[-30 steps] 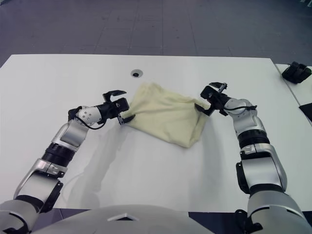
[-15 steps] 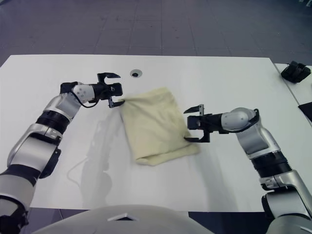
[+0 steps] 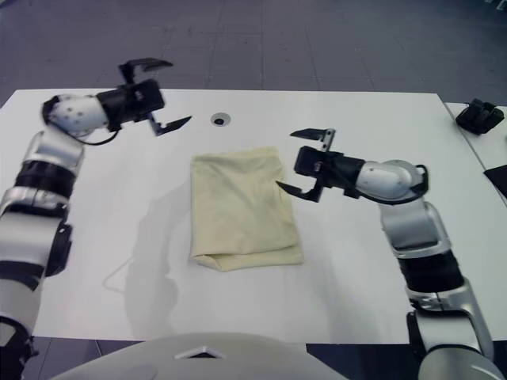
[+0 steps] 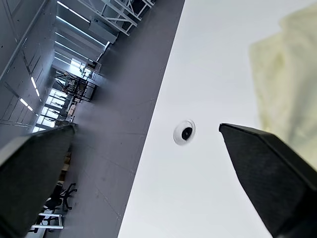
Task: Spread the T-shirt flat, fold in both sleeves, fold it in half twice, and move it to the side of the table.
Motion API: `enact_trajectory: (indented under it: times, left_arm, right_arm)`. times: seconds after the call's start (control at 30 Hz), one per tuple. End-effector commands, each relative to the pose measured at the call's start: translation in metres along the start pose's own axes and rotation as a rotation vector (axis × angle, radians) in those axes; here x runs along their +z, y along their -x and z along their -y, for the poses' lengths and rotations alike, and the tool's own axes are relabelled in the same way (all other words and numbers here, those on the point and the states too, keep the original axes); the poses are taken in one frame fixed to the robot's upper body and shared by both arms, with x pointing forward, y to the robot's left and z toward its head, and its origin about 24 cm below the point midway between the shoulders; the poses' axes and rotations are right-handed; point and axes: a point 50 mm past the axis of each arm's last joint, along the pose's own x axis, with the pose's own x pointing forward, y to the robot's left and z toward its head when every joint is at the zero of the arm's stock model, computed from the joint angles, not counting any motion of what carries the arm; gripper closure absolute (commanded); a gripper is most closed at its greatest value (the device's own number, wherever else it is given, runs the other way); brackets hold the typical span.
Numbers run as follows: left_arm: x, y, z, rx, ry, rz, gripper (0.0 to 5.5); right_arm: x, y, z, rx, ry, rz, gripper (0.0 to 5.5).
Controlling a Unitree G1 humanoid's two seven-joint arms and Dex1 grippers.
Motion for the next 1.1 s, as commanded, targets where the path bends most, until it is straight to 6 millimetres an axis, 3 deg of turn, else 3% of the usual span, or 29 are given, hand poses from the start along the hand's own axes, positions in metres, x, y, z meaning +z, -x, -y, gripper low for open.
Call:
enact_trajectory:
  times: [0.03, 0.13, 0.27, 0.4, 0.6, 0.93, 1.1]
  left_arm:
    - [0.005, 0.055, 0.081, -0.262, 0.038, -0.014, 0.10]
    - [0.013, 0.078, 0.119, -0.386, 0.014, -0.027, 0.10]
    - [0.023, 0.088, 0.142, -0.457, 0.034, -0.027, 0.10]
    - [0.038, 0.078, 0.163, -0.479, 0.017, 0.014, 0.10]
    - [0.045, 0.069, 0.195, -0.538, -0.082, 0.028, 0.10]
    - [0.056, 0.055, 0.206, -0.570, -0.056, 0.088, 1.73]
    - [0.055, 0.053, 0.206, -0.565, -0.052, 0.080, 2.71]
  right_arm:
    - [-0.037, 0.056, -0.033, 0.153, 0.057, -0.165, 0.12]
    - [-0.045, 0.080, -0.058, 0.267, 0.128, -0.190, 0.12]
    - [-0.049, 0.094, -0.088, 0.365, 0.180, -0.171, 0.12]
    - [-0.043, 0.082, -0.096, 0.341, 0.198, -0.108, 0.12]
    - [-0.039, 0.059, -0.095, 0.304, 0.225, -0.060, 0.12]
    - [-0.033, 0.029, -0.106, 0.345, 0.258, 0.021, 0.10]
    - [-0.031, 0.025, -0.109, 0.348, 0.267, 0.040, 1.01]
